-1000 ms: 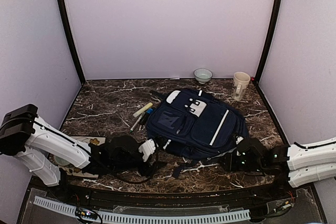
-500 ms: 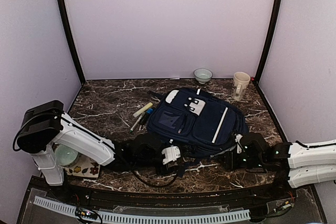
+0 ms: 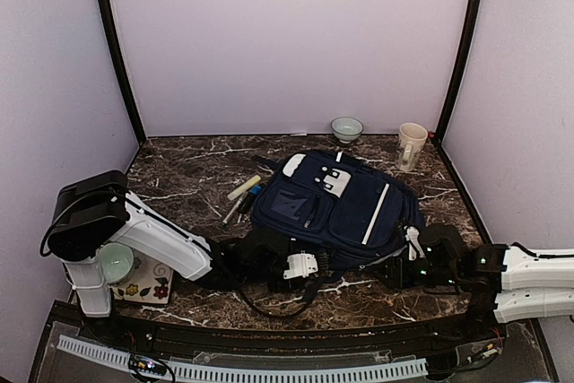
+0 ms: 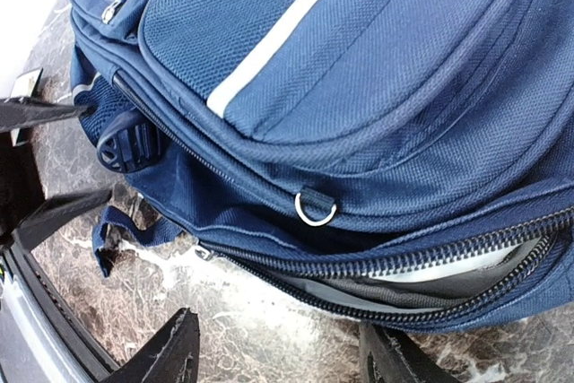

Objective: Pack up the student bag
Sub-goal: Hold the largest pocket of the student bag.

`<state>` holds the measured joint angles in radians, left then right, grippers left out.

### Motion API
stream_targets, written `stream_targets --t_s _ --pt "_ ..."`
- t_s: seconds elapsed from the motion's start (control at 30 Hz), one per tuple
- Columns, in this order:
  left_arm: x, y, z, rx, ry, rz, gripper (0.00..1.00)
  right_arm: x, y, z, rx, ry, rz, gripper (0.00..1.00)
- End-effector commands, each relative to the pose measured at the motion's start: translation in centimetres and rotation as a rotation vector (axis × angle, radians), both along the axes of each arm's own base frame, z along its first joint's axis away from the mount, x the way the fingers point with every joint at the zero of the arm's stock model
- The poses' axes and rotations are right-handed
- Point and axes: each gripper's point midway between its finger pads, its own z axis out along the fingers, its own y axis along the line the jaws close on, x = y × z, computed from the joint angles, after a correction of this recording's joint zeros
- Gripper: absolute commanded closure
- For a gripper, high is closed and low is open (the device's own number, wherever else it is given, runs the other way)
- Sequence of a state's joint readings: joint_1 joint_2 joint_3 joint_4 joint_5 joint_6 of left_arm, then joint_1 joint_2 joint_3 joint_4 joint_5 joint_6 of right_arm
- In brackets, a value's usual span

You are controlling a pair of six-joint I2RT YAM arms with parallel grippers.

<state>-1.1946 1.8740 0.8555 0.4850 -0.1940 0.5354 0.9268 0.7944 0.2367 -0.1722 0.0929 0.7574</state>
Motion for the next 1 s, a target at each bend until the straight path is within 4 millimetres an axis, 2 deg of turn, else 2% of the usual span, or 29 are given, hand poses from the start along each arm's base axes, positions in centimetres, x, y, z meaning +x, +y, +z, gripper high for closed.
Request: stream_targets --t_s 0.0,0.17,0.5,0.53,0.57,0.7,0.77,0.87,0.97 --pt "1.6 1.0 -0.5 0.048 -0.021 0.022 0.36 0.2 1.0 1.7 0.040 -0.016 0.032 0.38" --pt "1.9 1.0 -0.7 0.027 0.010 0.003 0.36 -0.5 2.1 2.4 0.104 -0.017 0.089 0.38" --pt "3.2 -0.4 -0.8 0.023 -0.052 0.001 0.41 -1.0 2.7 2.3 0.127 0.004 0.122 0.37" --pt "3.3 -0.6 -0.8 0.020 -0.055 -0.002 0.44 -1.2 2.8 2.3 0.134 0.008 0.130 0.37" --pt "3.3 -0.7 -0.9 0.019 -0.057 -0.003 0.51 -1.3 3.0 2.5 0.147 0.010 0.140 0.37" --pt "3.0 -0.8 -0.9 -0.005 -0.048 -0.013 0.87 -1.8 3.4 2.6 0.174 0.017 0.162 0.38" --pt "2.4 -1.1 -0.7 -0.027 -0.011 -0.027 1.00 -1.5 2.9 2.5 0.154 0.002 0.132 0.38" --pt "1.7 -1.4 -0.2 -0.064 0.029 -0.021 1.00 -1.3 2.5 2.6 0.141 -0.032 0.098 0.38" --pt "1.4 -1.5 0.4 -0.101 0.073 -0.005 1.00 -2.0 3.0 2.9 0.161 -0.061 0.114 0.38"
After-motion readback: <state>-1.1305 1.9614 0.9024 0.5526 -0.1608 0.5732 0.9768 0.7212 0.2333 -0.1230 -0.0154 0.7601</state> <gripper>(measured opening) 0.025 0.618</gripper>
